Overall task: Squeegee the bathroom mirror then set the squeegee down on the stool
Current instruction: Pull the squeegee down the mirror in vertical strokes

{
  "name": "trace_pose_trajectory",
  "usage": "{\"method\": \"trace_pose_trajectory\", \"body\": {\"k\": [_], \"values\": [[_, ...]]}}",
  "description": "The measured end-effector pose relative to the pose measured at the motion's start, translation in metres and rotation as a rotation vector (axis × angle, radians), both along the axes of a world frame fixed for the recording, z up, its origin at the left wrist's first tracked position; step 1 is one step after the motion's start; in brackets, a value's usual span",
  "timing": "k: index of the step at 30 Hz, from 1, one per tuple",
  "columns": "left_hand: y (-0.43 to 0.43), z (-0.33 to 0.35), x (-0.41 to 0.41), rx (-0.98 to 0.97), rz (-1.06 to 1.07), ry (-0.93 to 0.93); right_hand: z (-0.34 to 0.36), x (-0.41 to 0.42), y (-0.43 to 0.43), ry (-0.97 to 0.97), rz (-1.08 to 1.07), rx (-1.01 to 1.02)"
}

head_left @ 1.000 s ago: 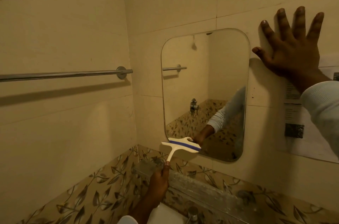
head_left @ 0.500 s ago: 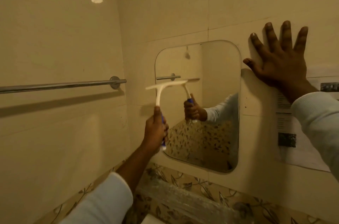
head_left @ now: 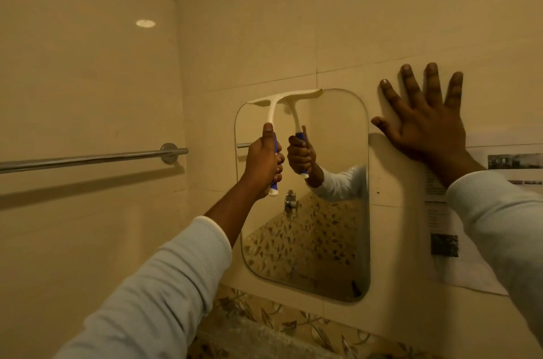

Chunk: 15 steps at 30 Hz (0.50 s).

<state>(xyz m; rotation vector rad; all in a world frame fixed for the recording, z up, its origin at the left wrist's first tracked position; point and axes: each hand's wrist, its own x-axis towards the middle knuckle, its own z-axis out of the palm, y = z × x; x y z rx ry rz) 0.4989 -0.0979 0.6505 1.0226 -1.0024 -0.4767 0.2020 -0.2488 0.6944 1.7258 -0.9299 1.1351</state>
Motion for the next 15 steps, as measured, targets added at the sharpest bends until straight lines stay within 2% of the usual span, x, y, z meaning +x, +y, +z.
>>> {"method": "trace_pose_trajectory", "body": {"k": [15], "values": [[-0.016, -0.048, 0.015, 0.061, -0.009, -0.012, 0.0, 0.0, -0.003, -0.005, 0.006, -0.012]]}}
